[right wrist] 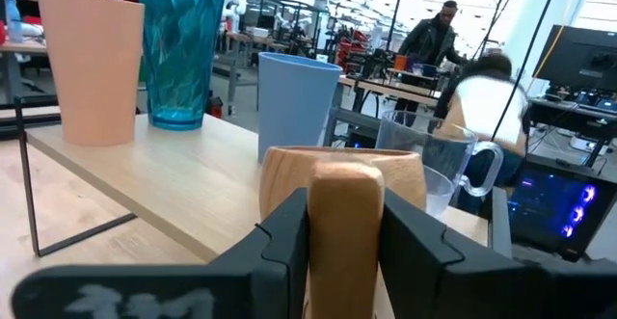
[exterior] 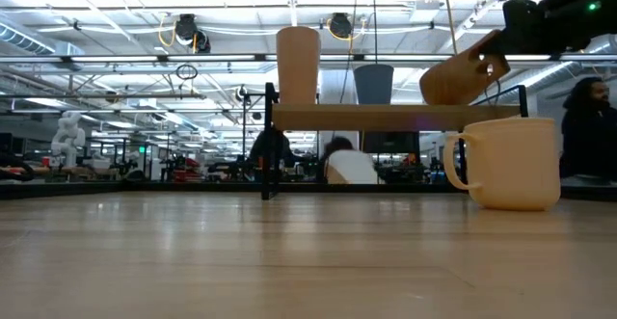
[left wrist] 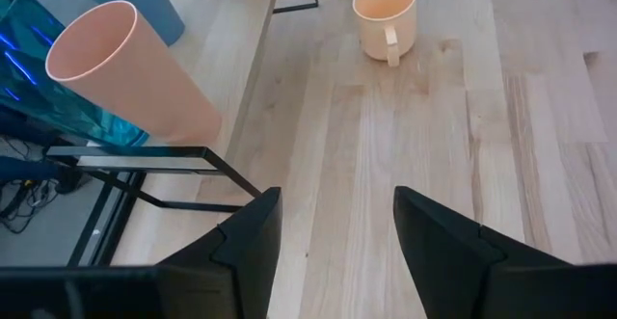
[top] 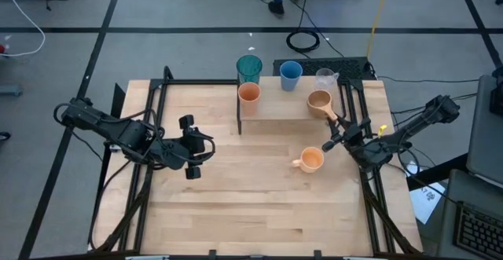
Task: Stack small to large cups/mugs on shelf
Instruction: Put the wooden mug on the shelf
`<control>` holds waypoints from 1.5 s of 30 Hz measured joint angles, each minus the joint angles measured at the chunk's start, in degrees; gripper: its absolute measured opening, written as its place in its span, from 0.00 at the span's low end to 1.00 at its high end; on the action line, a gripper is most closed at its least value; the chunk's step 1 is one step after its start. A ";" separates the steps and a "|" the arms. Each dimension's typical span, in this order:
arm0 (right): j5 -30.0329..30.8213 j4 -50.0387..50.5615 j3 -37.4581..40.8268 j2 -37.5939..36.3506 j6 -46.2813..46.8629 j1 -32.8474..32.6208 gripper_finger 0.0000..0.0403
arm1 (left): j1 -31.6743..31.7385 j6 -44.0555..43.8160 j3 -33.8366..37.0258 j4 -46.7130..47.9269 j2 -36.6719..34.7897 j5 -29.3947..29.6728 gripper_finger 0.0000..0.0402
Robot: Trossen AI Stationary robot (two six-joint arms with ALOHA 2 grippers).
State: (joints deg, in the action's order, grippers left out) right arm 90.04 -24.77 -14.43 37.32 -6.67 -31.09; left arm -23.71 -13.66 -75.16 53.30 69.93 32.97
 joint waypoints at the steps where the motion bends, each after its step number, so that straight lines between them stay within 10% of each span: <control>1: -0.02 -1.31 0.37 -0.13 -0.96 0.00 0.23 | -0.01 -0.01 0.00 0.00 0.01 0.00 0.50; 35: -0.04 -8.97 2.16 -1.05 -9.51 0.00 0.36 | 0.01 -0.08 0.02 -0.10 0.02 -0.09 0.50; 45: 0.04 -36.65 -1.16 -0.70 -31.63 -4.81 0.36 | -0.01 0.10 0.02 -1.03 0.02 -0.10 0.50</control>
State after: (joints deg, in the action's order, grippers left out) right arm 90.08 -61.43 -15.59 36.62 -38.30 -35.90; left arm -23.72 -13.56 -75.13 52.27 69.95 32.87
